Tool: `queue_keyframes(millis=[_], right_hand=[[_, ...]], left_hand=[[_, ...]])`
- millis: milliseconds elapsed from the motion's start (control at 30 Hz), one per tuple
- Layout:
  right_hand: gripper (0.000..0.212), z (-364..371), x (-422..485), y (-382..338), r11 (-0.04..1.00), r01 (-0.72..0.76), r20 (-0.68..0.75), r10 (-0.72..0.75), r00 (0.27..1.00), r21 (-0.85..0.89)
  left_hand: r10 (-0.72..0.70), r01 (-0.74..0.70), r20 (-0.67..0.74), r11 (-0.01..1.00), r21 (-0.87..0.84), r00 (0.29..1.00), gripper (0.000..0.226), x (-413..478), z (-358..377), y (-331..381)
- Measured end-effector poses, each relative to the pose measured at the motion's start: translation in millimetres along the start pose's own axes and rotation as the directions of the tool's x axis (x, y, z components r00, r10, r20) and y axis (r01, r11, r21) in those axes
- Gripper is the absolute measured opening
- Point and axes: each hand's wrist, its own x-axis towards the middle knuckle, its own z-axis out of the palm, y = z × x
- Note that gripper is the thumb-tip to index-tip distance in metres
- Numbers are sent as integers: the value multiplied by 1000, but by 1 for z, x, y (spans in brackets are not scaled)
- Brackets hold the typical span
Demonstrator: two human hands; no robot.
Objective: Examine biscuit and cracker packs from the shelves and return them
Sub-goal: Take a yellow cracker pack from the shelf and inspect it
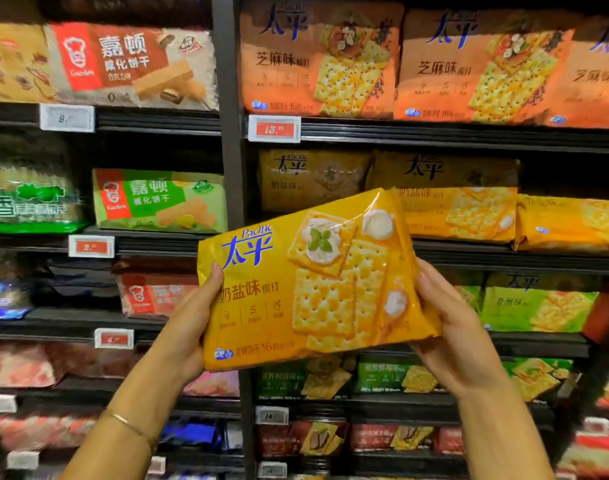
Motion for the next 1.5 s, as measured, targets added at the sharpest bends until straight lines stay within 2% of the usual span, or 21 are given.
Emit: queue_keyframes(millis=[133,300,467,600,667,733,800,933,1100,1333,1433,1500], right_hand=[[35,27,-21,-13,996,1,-33,-4,999,-88],[35,59,-47,-10,993,-42,-91,32,995,-107],[35,93,-74,0,996,-60,-111,52,992,-73],[35,114,-102,13,995,-80,-94,74,993,-64],[42,121,-116,19,991,-100,-77,93,993,-85],[49,128,-124,24,980,-139,-87,127,988,-139],[46,135,-128,29,960,-184,-99,166,981,-212],[57,149,-134,36,931,-234,-154,197,968,-279],[50,158,-137,27,945,-207,-203,158,966,-252],[47,149,-146,5,966,-132,-211,84,974,-222],[48,136,-152,3,988,-131,-215,111,970,-83],[54,125,-156,6,978,-196,-206,206,957,68]], left_hand=[[-86,89,83,995,-34,993,47,-15,-18,6],[-113,121,130,991,-51,985,55,-40,-45,15],[-107,112,115,993,-36,988,48,-68,-77,23],[-154,157,110,987,-22,982,43,-87,-102,15],[-175,177,81,984,-21,981,44,-97,-113,9],[-173,173,51,985,-6,984,45,-107,-123,5],[-153,153,25,988,6,988,46,-115,-132,2],[-54,54,0,998,27,999,43,-132,-140,6],[79,-81,19,994,69,997,44,-151,-128,21],[112,-116,81,992,51,990,41,-170,-101,36],[109,-118,177,992,39,978,43,-177,-98,43],[111,-119,231,993,19,966,48,-181,-98,50]])
